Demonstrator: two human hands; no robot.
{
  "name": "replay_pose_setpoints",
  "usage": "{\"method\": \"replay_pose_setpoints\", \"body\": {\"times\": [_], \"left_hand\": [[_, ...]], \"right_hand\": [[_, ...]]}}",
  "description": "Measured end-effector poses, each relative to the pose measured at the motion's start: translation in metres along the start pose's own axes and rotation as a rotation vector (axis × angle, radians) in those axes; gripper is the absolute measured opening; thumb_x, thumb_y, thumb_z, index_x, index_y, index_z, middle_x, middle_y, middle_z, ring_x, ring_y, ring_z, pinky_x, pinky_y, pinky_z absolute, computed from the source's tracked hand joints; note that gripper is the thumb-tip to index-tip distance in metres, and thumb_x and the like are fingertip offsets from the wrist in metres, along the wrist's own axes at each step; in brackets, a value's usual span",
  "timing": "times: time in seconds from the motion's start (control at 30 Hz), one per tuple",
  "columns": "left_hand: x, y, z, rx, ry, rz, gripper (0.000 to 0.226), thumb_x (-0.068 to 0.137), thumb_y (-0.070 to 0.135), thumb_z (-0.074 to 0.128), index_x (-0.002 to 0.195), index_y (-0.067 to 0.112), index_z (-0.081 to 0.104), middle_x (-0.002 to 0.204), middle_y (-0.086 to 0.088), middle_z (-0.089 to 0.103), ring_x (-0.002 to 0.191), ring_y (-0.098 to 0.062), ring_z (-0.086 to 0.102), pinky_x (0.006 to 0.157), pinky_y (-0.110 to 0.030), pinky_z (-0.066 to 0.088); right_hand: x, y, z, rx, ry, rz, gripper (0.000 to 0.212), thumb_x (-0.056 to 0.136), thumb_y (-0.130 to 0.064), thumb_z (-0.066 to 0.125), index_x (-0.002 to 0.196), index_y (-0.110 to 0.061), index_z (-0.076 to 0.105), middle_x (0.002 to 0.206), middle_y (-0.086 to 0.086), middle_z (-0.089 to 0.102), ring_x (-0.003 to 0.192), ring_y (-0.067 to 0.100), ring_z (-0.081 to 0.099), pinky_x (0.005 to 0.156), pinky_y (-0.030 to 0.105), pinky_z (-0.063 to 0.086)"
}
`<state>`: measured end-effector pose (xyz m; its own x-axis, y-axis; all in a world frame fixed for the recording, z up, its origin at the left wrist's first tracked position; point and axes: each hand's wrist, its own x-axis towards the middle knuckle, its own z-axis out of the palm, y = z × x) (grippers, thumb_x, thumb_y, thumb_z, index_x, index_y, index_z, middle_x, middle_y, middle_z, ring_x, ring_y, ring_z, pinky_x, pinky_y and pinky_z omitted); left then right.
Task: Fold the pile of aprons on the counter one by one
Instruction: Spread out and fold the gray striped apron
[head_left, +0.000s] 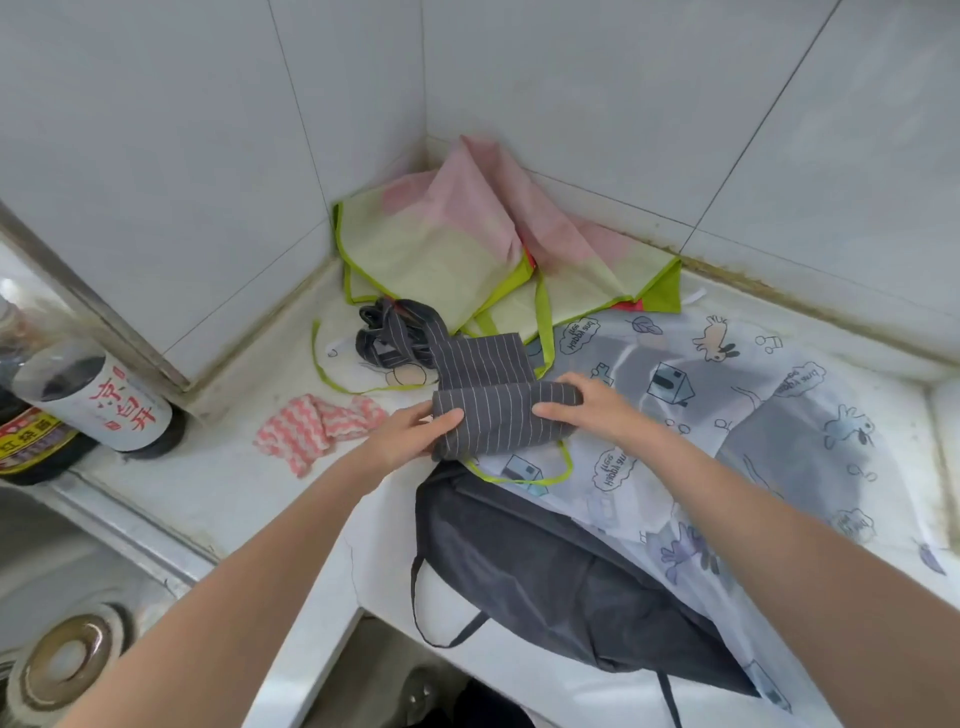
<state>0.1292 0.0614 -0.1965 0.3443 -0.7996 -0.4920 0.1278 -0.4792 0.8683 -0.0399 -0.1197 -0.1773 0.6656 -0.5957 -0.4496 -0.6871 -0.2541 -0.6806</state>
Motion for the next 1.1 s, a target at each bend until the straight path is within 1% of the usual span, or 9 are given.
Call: {"method": "replay_pose_setpoints", "body": {"times": [0.17,0.3,0.37,0.47,0.53,0.63,0.77,0.93,1.1], "left_hand": [[0.021,0.002,0.008,0.099,0.308,-0.086,0.036,0.095,0.043,0.047,0.096,0.010,0.063,0.099,-0.007,0.067,0.091,-0.022,0.061,0.080,-0.026,0.048],[0.030,0.005,0.017,0.588,0.548,-0.071,0.037,0.100,0.033,0.039,0.109,0.000,0.050,0.105,-0.017,0.058,0.101,-0.033,0.058,0.077,-0.036,0.041],[0.033,0.003,0.018,1.017,0.634,0.186,0.035,0.091,0.019,0.055,0.122,0.003,0.049,0.117,-0.017,0.054,0.104,-0.036,0.057,0.080,-0.041,0.045],[0.040,0.001,0.018,1.467,0.367,0.593,0.062,0.077,0.002,0.067,0.136,0.005,0.046,0.137,-0.020,0.047,0.124,-0.031,0.049,0.097,-0.039,0.043],[0.043,0.004,0.022,1.604,0.135,0.405,0.060,0.097,0.005,0.037,0.150,0.006,0.009,0.156,-0.016,0.013,0.144,-0.025,0.018,0.115,-0.034,0.017],[0.050,0.012,0.020,1.623,0.018,0.255,0.061,0.099,0.004,0.029,0.149,0.008,-0.006,0.158,-0.013,0.001,0.146,-0.023,0.008,0.117,-0.030,0.008],[0.056,0.024,0.013,1.370,-0.031,0.170,0.071,0.091,-0.006,0.037,0.151,0.019,0.008,0.157,-0.005,0.015,0.140,-0.022,0.027,0.106,-0.024,0.025],[0.063,0.046,0.001,1.153,0.027,0.214,0.067,0.086,-0.012,0.036,0.145,0.017,0.030,0.146,-0.008,0.034,0.127,-0.028,0.042,0.099,-0.031,0.035],[0.087,0.073,-0.034,1.368,0.155,0.316,0.074,0.083,-0.010,0.040,0.147,0.024,0.026,0.153,0.005,0.025,0.131,-0.029,0.029,0.106,-0.038,0.031]], "right_hand": [[0.027,-0.010,0.018,0.015,0.114,0.009,0.051,0.088,-0.042,0.061,0.121,-0.007,0.045,0.117,0.008,0.056,0.111,0.026,0.054,0.084,0.030,0.041],[0.043,-0.009,0.032,-0.143,0.113,0.065,0.062,0.092,-0.046,0.052,0.131,-0.001,0.035,0.128,0.018,0.052,0.116,0.032,0.051,0.082,0.033,0.038],[0.047,-0.009,0.037,-0.230,0.147,0.069,0.063,0.093,-0.047,0.049,0.132,-0.002,0.032,0.121,0.020,0.055,0.110,0.035,0.054,0.076,0.035,0.039],[0.044,-0.013,0.040,-0.404,0.212,0.030,0.063,0.092,-0.045,0.051,0.136,-0.005,0.030,0.130,0.018,0.042,0.115,0.036,0.049,0.081,0.042,0.045],[0.041,-0.015,0.035,-0.682,0.303,-0.193,0.063,0.090,-0.032,0.060,0.139,-0.006,0.033,0.138,0.018,0.034,0.121,0.036,0.041,0.089,0.047,0.047],[0.034,-0.014,0.024,-0.983,0.184,-0.599,0.065,0.077,-0.004,0.065,0.137,0.001,0.041,0.141,0.020,0.039,0.130,0.037,0.038,0.107,0.050,0.032],[0.023,-0.009,0.027,-1.213,-0.116,-0.437,0.076,0.091,-0.021,0.046,0.149,0.001,0.003,0.157,0.017,-0.001,0.146,0.030,-0.005,0.118,0.048,-0.005],[0.041,-0.029,0.041,-1.204,0.018,-0.492,0.060,0.078,-0.017,0.068,0.129,0.004,0.045,0.122,0.022,0.054,0.116,0.035,0.051,0.107,0.040,0.032],[0.065,-0.060,-0.003,-0.800,-0.320,-0.447,0.051,0.089,-0.021,0.061,0.135,-0.011,0.039,0.124,0.011,0.042,0.104,0.025,0.049,0.077,0.031,0.041]]}}
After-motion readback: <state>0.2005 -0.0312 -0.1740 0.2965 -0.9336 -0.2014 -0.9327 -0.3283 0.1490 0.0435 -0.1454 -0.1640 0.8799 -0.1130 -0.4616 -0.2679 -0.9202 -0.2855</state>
